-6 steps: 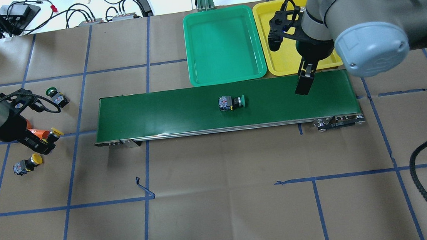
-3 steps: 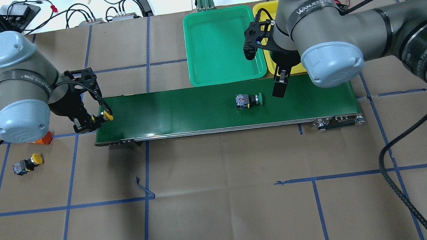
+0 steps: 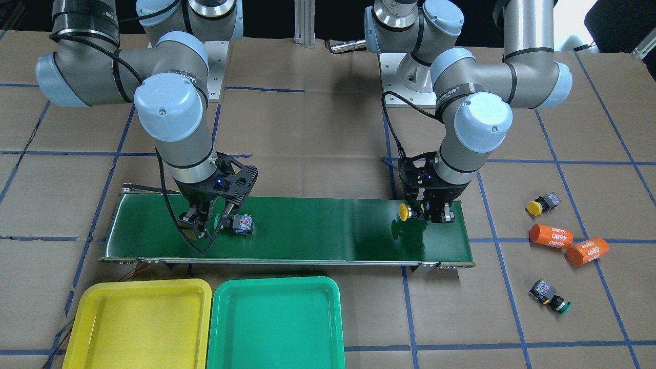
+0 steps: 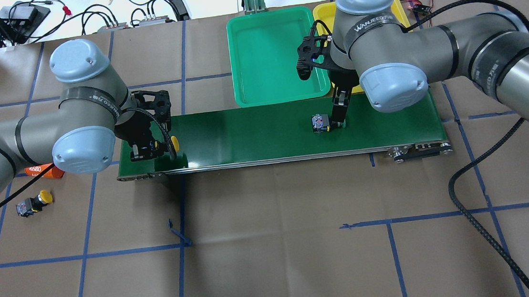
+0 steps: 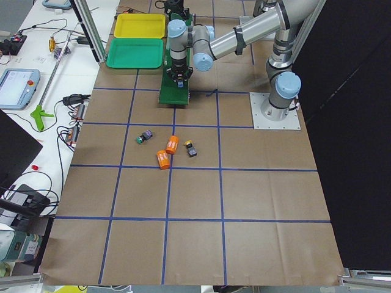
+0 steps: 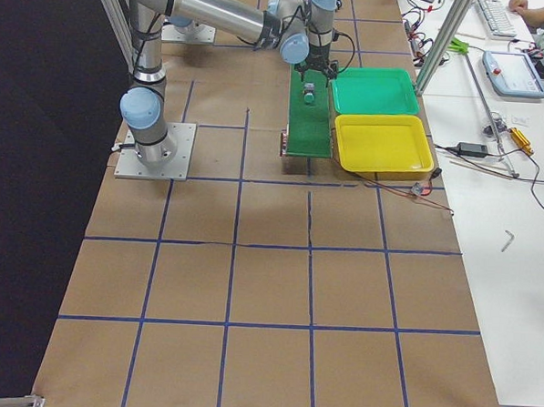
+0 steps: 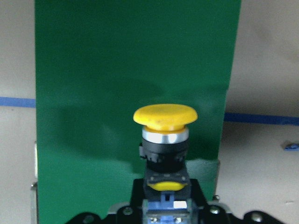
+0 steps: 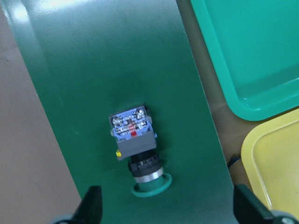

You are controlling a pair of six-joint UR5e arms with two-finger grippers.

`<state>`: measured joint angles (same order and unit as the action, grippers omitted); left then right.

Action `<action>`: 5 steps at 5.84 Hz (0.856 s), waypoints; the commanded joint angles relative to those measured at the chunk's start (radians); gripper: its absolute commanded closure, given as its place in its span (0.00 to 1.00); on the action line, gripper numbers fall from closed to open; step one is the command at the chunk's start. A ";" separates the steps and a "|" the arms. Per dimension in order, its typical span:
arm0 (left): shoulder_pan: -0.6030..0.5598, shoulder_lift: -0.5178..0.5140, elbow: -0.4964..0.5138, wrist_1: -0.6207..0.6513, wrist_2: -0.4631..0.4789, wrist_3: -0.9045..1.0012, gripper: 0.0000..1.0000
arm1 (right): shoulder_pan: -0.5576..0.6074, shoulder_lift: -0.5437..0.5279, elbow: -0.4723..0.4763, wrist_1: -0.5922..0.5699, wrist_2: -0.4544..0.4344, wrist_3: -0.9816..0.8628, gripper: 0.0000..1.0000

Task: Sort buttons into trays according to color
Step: 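Place yellow button on belt while right gripper grasps green button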

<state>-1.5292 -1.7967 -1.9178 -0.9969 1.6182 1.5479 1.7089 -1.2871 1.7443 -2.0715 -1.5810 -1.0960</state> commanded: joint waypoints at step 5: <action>0.044 -0.001 0.116 -0.105 0.003 0.000 0.02 | -0.106 0.029 0.115 -0.150 -0.093 -0.301 0.79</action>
<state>-1.5145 -1.8096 -1.8506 -1.0234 1.6199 1.5556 1.6226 -1.2587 1.8576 -2.2035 -1.6210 -1.3441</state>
